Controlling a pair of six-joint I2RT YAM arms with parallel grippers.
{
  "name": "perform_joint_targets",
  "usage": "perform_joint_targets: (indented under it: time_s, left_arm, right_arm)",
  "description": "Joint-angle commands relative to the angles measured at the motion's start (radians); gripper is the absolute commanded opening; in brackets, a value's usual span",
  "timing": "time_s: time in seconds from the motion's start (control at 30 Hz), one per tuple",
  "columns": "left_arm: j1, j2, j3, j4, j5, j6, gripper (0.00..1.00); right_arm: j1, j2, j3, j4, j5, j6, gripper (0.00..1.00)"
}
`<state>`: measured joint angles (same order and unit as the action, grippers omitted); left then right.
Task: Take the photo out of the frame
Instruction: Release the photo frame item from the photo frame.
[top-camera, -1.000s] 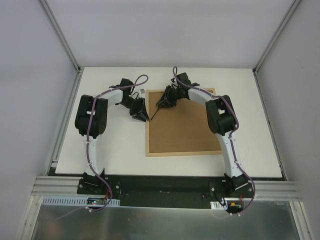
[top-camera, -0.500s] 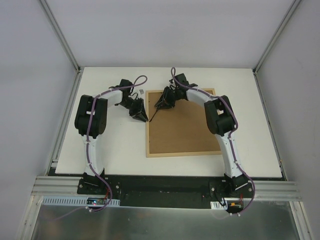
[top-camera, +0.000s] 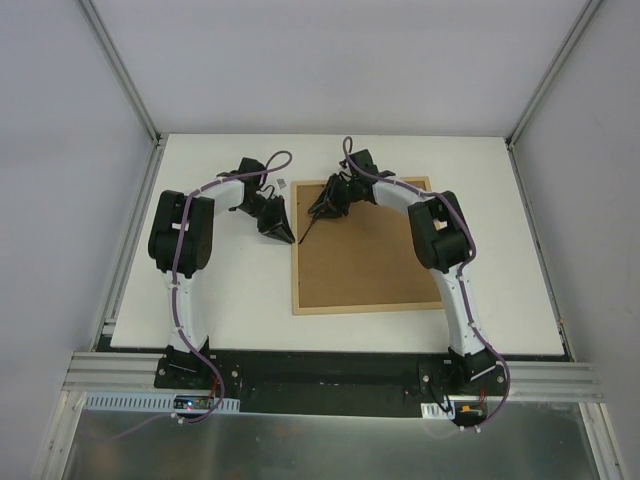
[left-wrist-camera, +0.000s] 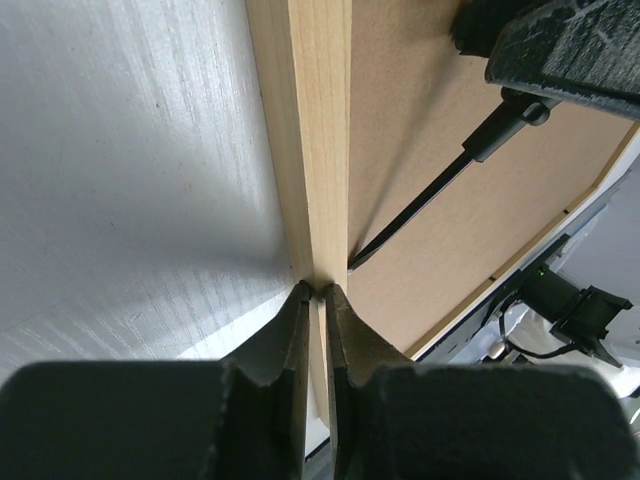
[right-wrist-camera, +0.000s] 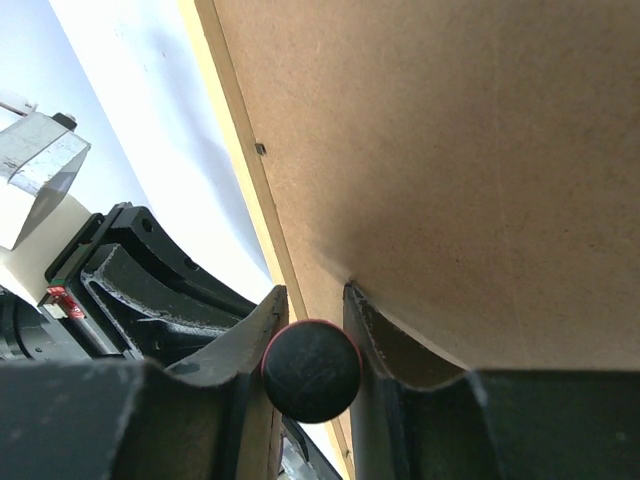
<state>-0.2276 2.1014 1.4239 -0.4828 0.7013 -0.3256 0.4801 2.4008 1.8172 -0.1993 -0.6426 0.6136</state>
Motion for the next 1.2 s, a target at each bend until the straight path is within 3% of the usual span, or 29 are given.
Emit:
perform_joint_targets:
  time_s: [0.0,0.5,0.7,0.87,1.17]
  left_arm:
    - [-0.033,-0.014,-0.033,0.024,-0.078,-0.023,0.03]
    - [-0.072,-0.023,-0.026,0.019,-0.163,-0.027,0.05]
    - [-0.044,-0.072,-0.016,0.015,-0.160,-0.007,0.11]
    - [0.020,-0.055,0.052,0.015,-0.083,0.019,0.24]
    - [0.039,0.115,0.254,0.013,-0.045,0.020,0.27]
  right_arm:
    - [0.089,-0.009,-0.003,-0.064,-0.042,0.052,0.00]
    - [0.215,-0.097,0.252,-0.403,0.173,-0.184,0.00]
    - [0.097,-0.147,0.271,-0.404,0.093,-0.259,0.00]
    - [-0.041,-0.192,0.211,-0.301,0.067,-0.226,0.00]
    - [-0.150,-0.028,0.289,-0.241,0.081,-0.101,0.00]
